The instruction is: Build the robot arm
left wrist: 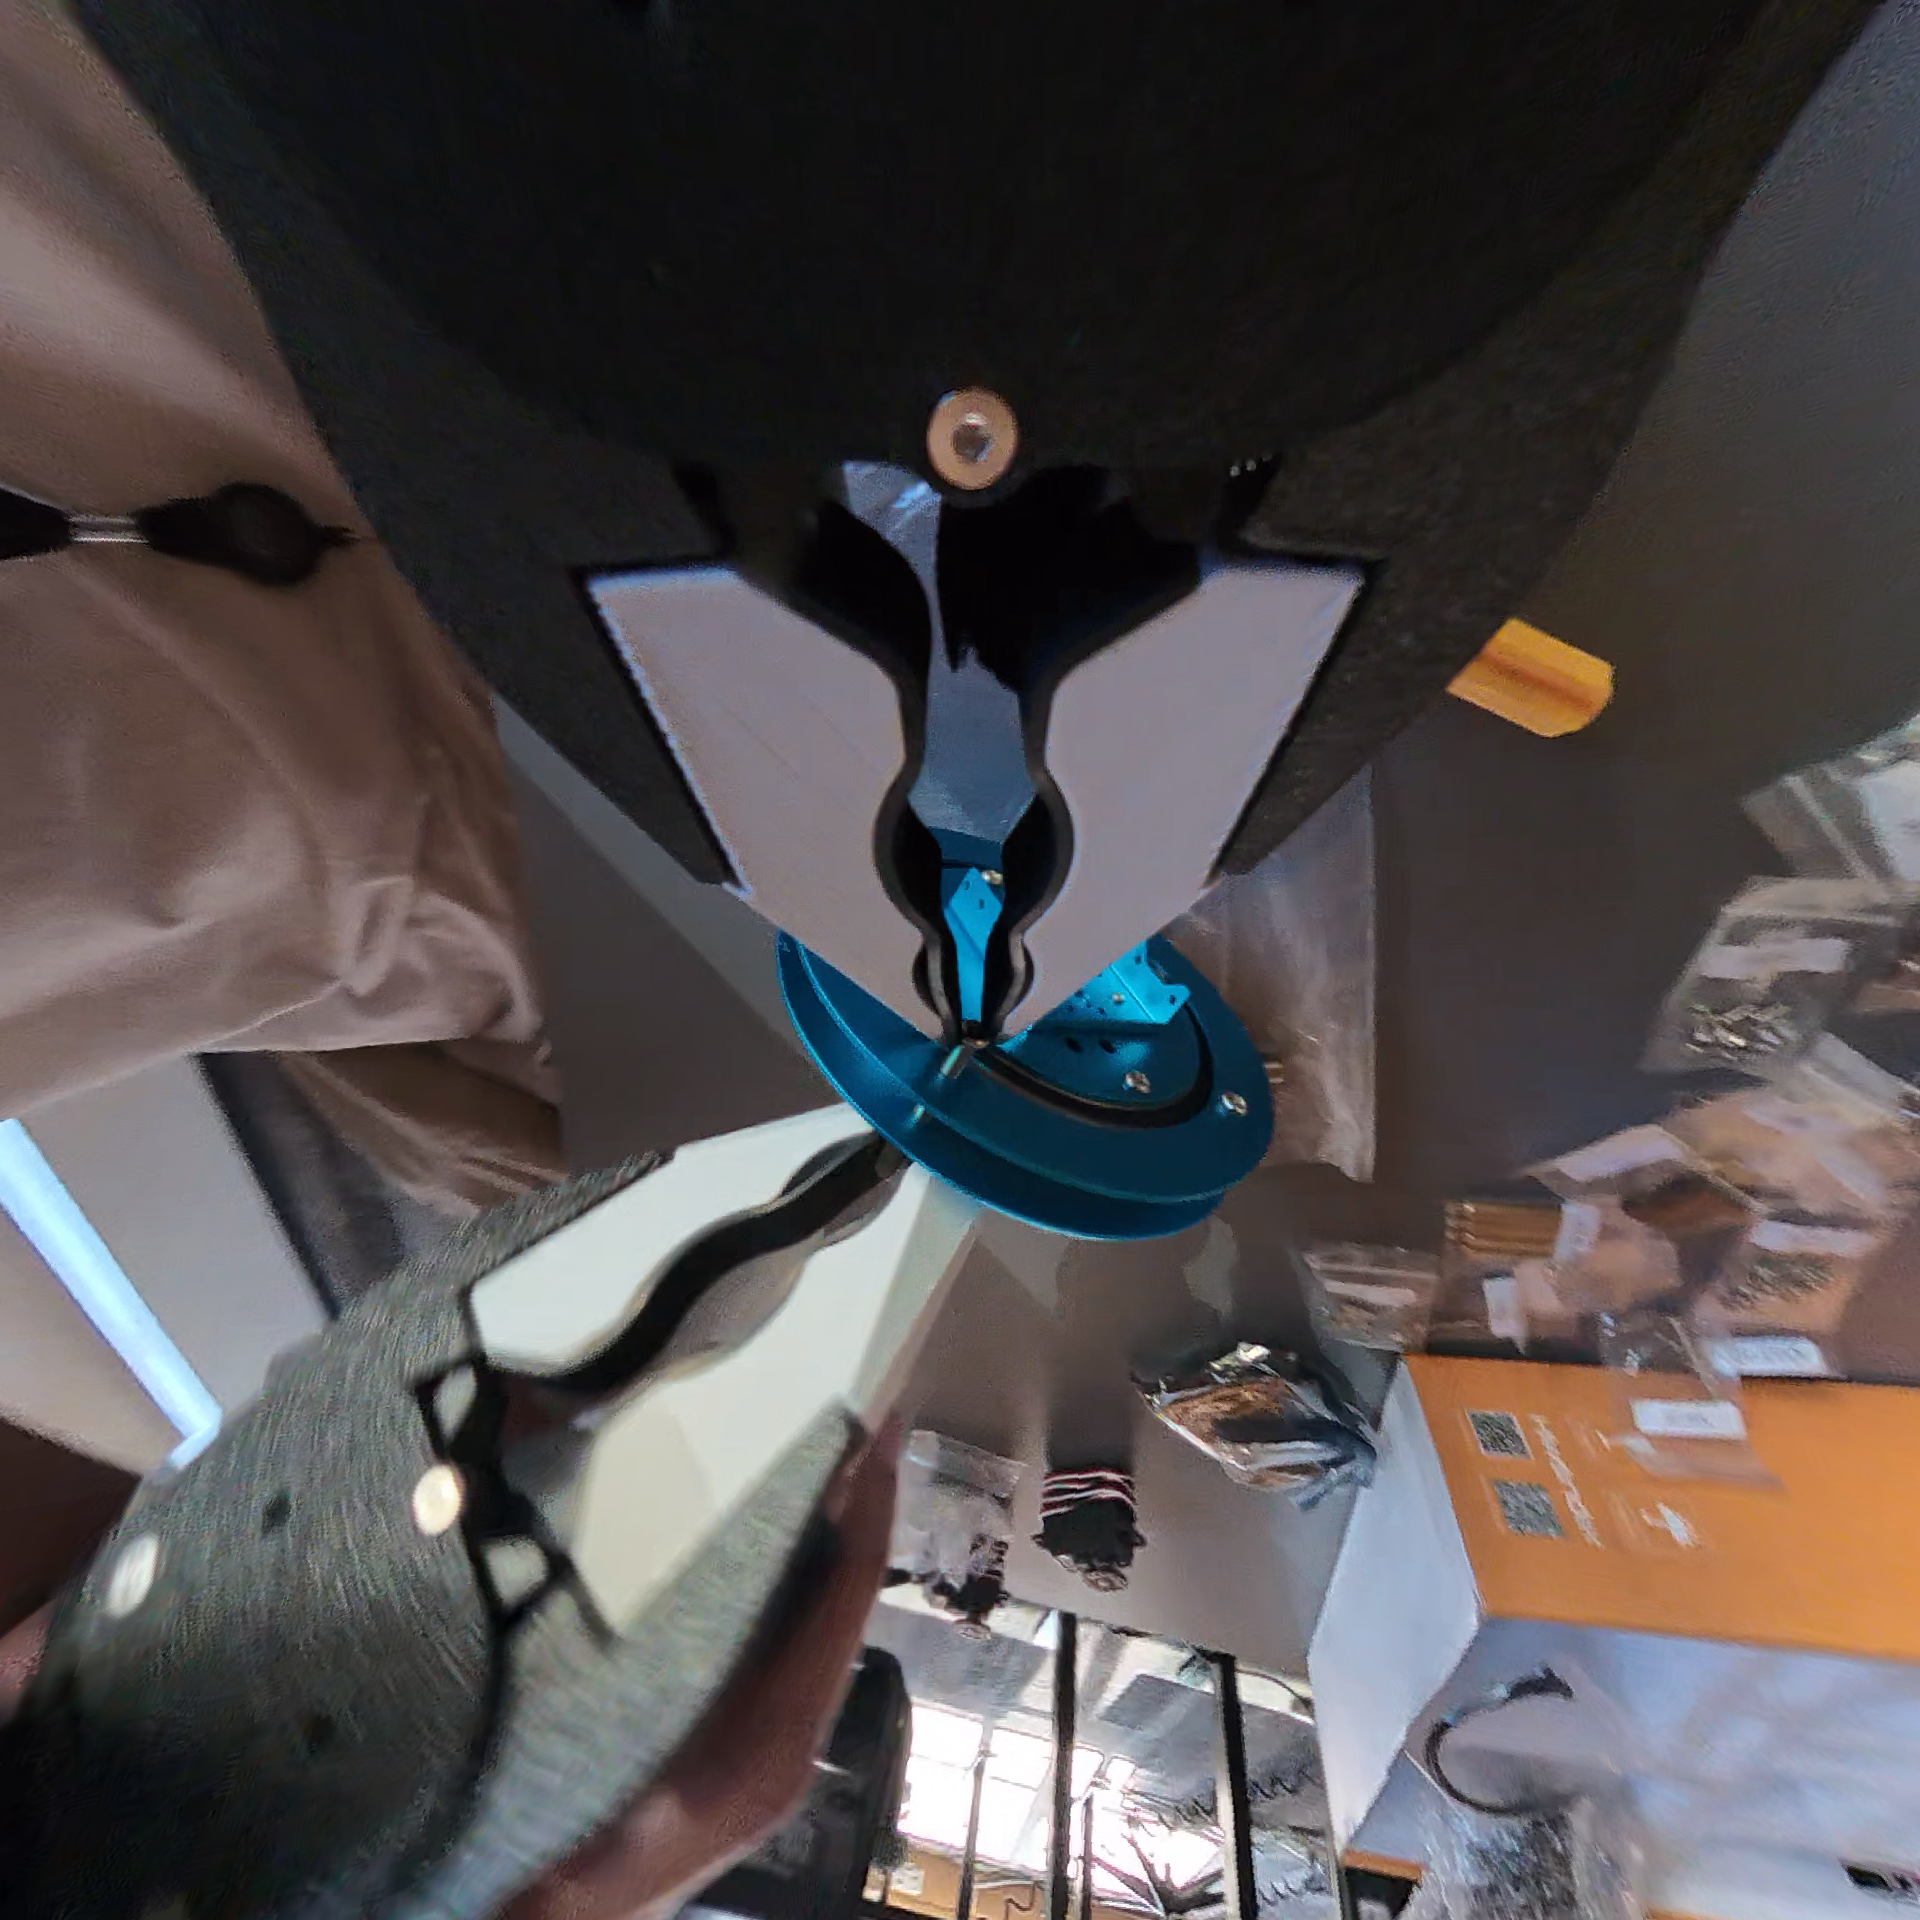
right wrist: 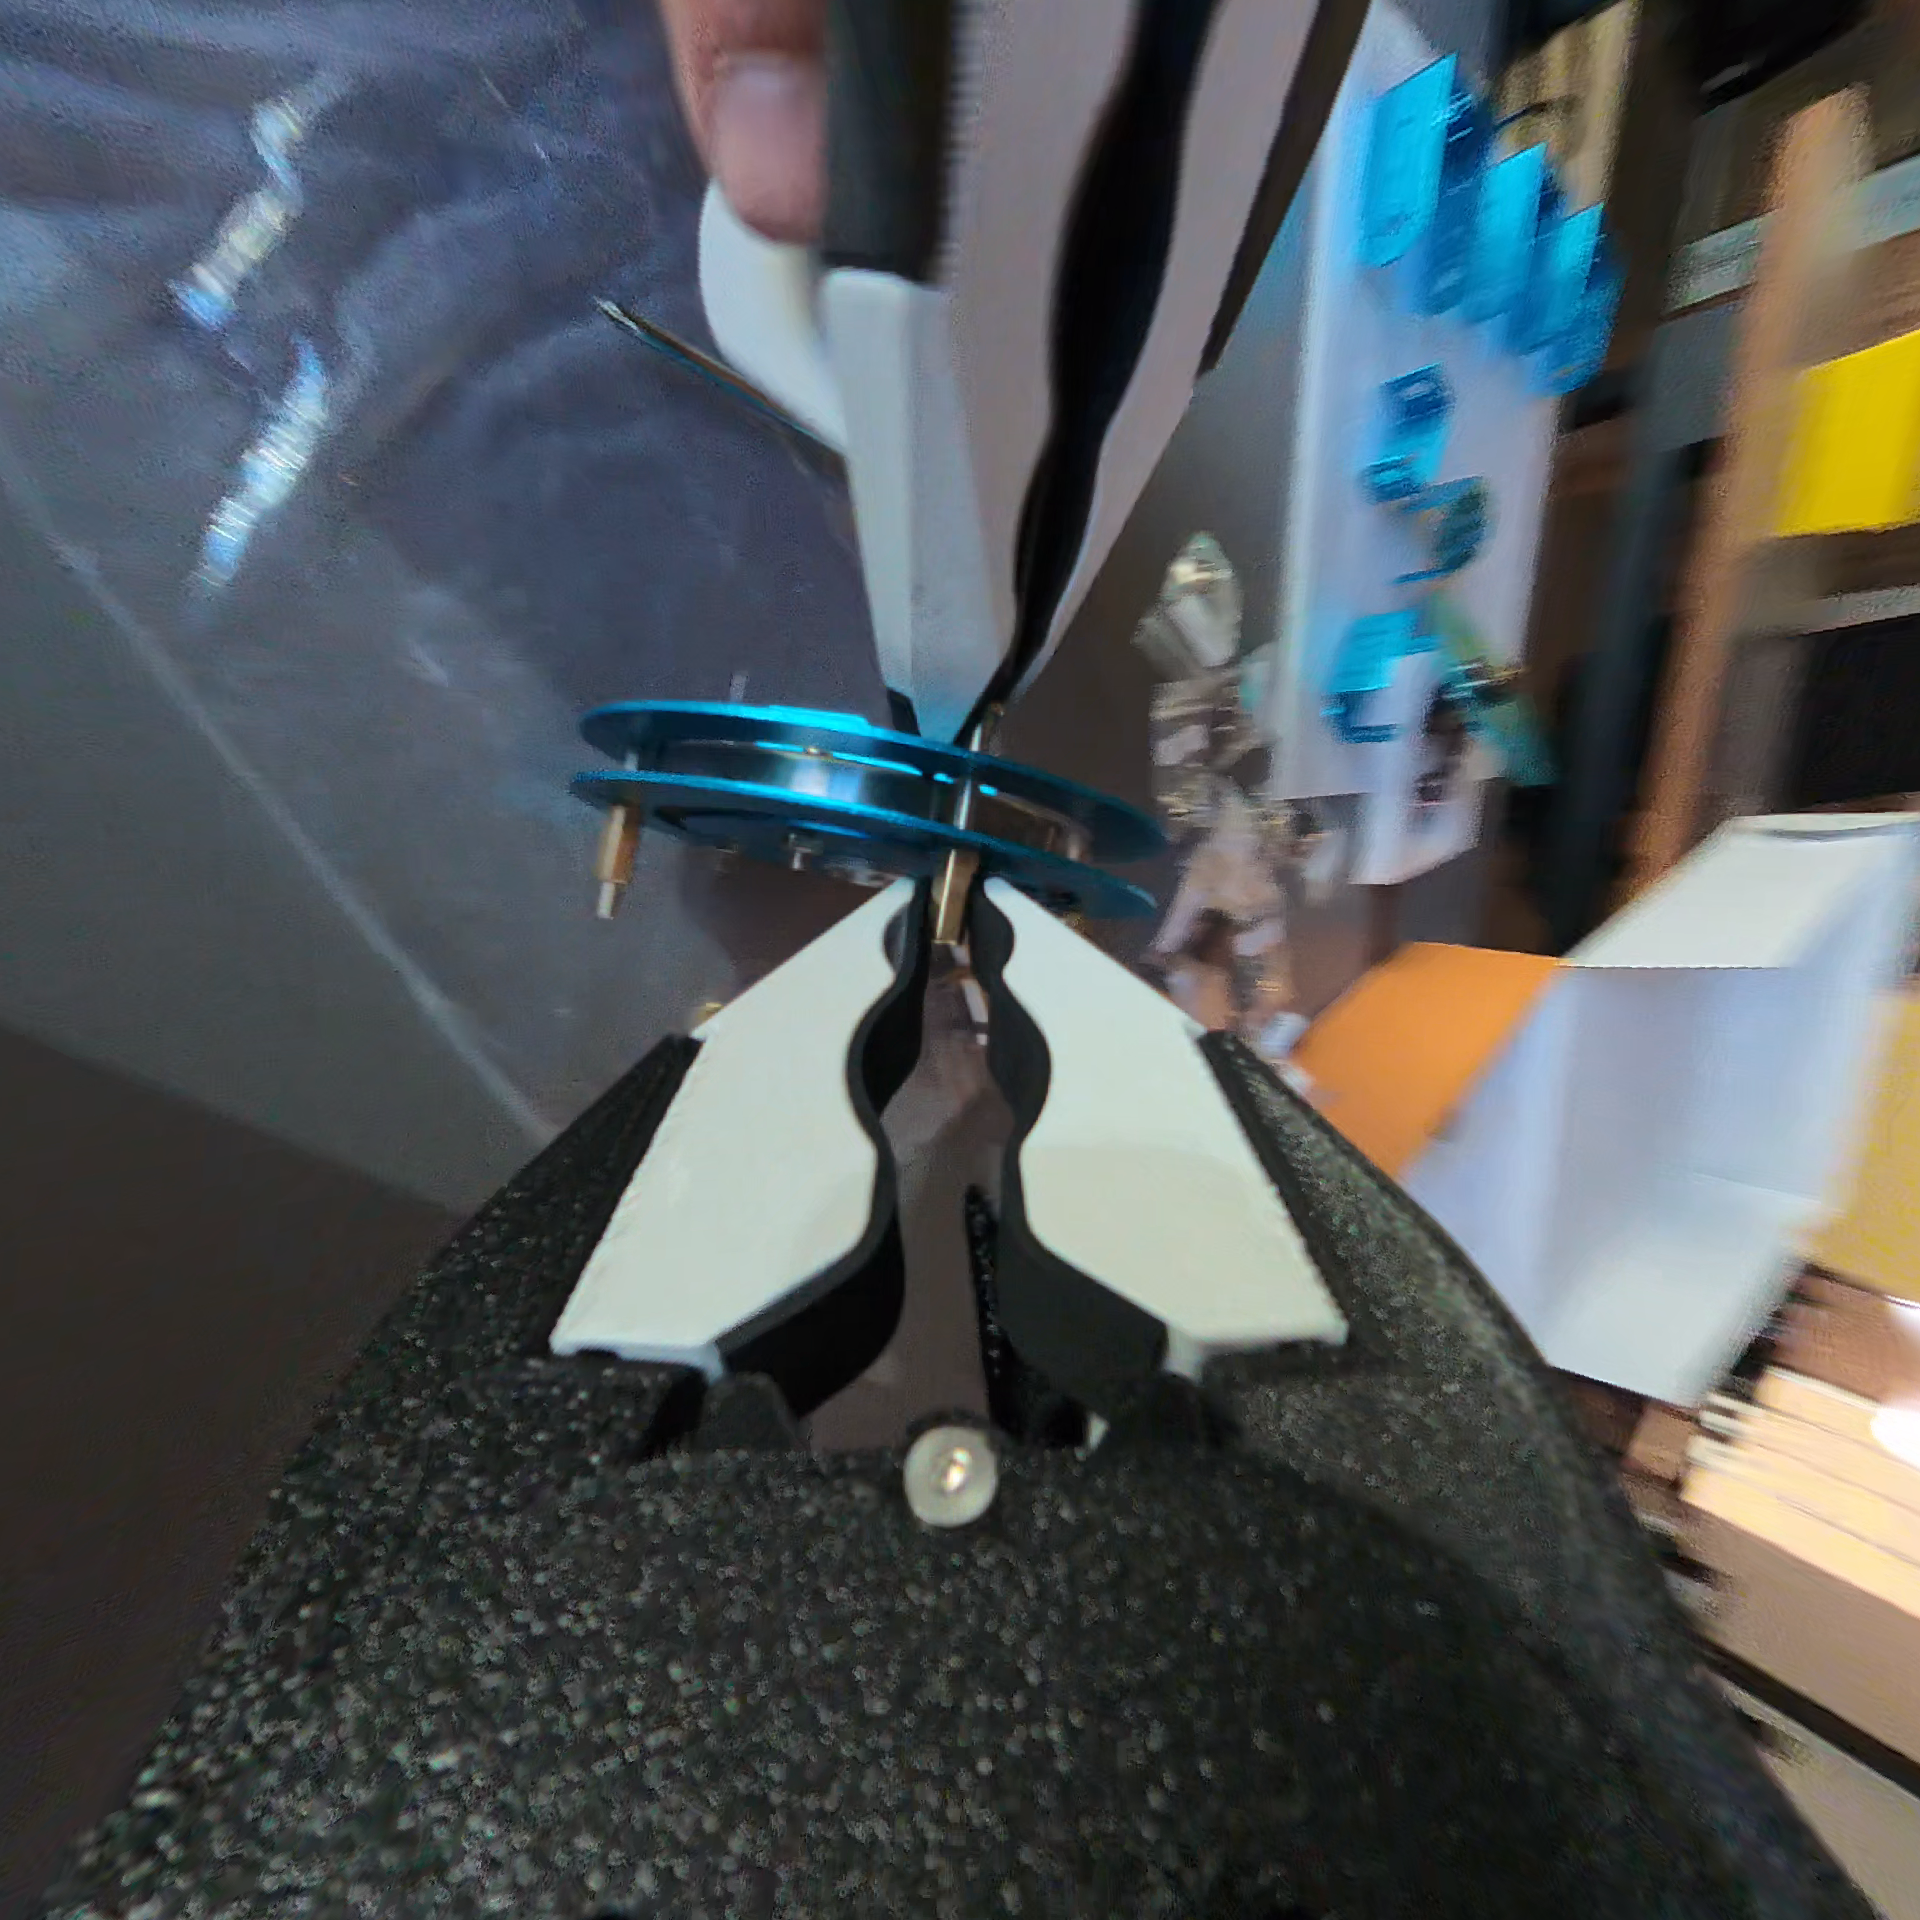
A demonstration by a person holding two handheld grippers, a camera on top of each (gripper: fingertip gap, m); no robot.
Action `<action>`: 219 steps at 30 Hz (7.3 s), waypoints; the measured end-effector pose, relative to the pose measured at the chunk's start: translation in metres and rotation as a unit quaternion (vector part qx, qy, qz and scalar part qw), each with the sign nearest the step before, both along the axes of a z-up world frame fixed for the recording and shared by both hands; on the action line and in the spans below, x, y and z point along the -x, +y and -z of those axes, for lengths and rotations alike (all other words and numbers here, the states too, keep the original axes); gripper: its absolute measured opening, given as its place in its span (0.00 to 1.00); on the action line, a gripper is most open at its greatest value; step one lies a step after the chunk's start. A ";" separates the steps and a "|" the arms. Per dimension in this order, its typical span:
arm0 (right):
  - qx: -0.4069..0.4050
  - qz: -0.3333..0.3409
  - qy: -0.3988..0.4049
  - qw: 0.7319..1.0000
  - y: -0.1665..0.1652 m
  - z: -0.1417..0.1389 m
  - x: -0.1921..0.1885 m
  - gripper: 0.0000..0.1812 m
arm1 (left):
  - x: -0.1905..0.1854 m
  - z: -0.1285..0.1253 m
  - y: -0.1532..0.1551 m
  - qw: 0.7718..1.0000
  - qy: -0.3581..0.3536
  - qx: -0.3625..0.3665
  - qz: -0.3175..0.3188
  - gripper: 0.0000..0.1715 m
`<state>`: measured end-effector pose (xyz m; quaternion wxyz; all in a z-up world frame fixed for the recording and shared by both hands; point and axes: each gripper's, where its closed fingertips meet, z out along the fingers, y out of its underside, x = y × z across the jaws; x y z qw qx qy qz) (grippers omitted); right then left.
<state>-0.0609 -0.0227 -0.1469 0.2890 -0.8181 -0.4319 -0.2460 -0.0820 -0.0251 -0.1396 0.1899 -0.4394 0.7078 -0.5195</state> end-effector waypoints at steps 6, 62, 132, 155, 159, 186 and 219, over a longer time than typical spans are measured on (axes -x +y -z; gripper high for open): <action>-0.166 -0.047 -0.328 0.929 0.008 -0.021 -0.001 0.03 | 0.009 0.000 -0.004 0.988 0.076 0.130 0.037 0.01; -0.320 -0.081 -0.293 0.897 0.011 -0.025 -0.024 0.02 | -0.018 -0.009 0.005 0.619 -0.364 -0.676 -0.163 0.12; 0.172 0.127 0.438 0.873 -0.031 -0.003 -0.006 0.02 | -0.033 -0.007 -0.016 0.614 -0.275 -0.740 0.020 0.01; -0.122 -0.043 -0.069 0.989 -0.006 -0.015 -0.007 0.03 | -0.013 -0.005 -0.008 0.922 0.054 -0.372 0.094 0.01; -0.198 -0.090 -0.229 0.949 -0.005 -0.021 0.000 0.03 | -0.002 -0.005 -0.012 0.941 0.181 -0.250 0.138 0.01; 0.075 0.032 0.281 0.956 -0.009 -0.007 -0.012 0.03 | -0.021 -0.004 -0.006 0.813 -0.124 -0.569 0.025 0.01; 0.217 0.114 0.527 0.814 -0.026 0.000 -0.006 0.03 | -0.043 -0.011 -0.008 0.576 -0.320 -0.749 -0.065 0.01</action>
